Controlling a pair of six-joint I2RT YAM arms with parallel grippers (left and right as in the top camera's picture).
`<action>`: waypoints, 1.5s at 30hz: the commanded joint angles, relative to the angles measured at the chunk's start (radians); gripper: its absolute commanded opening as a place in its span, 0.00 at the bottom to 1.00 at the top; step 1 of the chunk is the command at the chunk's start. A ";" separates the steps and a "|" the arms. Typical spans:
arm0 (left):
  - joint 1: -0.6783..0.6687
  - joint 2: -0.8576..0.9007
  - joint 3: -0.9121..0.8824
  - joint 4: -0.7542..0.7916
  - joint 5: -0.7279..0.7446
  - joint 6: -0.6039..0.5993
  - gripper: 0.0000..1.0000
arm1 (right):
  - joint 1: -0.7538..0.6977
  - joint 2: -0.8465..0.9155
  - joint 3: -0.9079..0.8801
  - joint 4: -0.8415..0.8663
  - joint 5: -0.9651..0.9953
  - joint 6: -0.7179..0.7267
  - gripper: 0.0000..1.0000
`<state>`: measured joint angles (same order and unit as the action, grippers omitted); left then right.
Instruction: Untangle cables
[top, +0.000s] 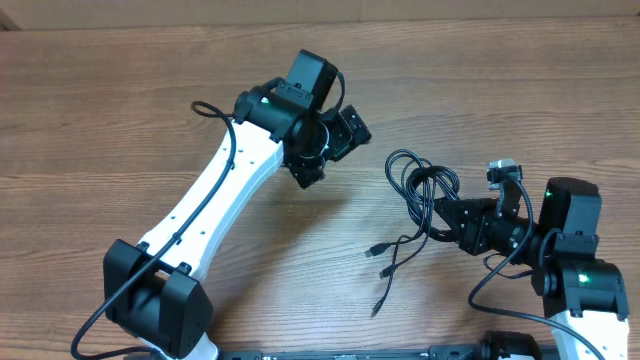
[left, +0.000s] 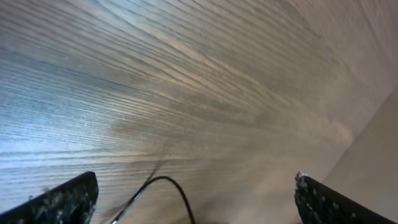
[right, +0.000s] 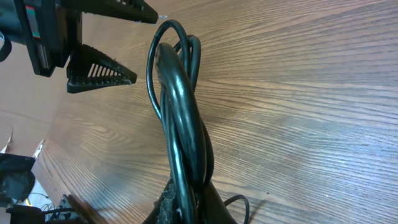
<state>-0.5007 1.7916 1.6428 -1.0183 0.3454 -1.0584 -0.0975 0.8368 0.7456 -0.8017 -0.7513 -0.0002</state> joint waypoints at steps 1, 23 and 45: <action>-0.006 -0.023 0.016 0.005 0.051 0.272 0.99 | -0.003 -0.010 0.009 0.008 -0.016 -0.004 0.04; -0.119 -0.023 0.016 0.098 0.092 0.779 1.00 | -0.003 -0.010 0.009 0.008 -0.017 -0.004 0.04; -0.176 -0.019 0.015 0.106 0.006 0.767 1.00 | -0.003 -0.010 0.008 0.008 -0.026 -0.003 0.04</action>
<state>-0.6640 1.7916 1.6428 -0.9173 0.3309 -0.3206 -0.0982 0.8368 0.7456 -0.8051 -0.7513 -0.0006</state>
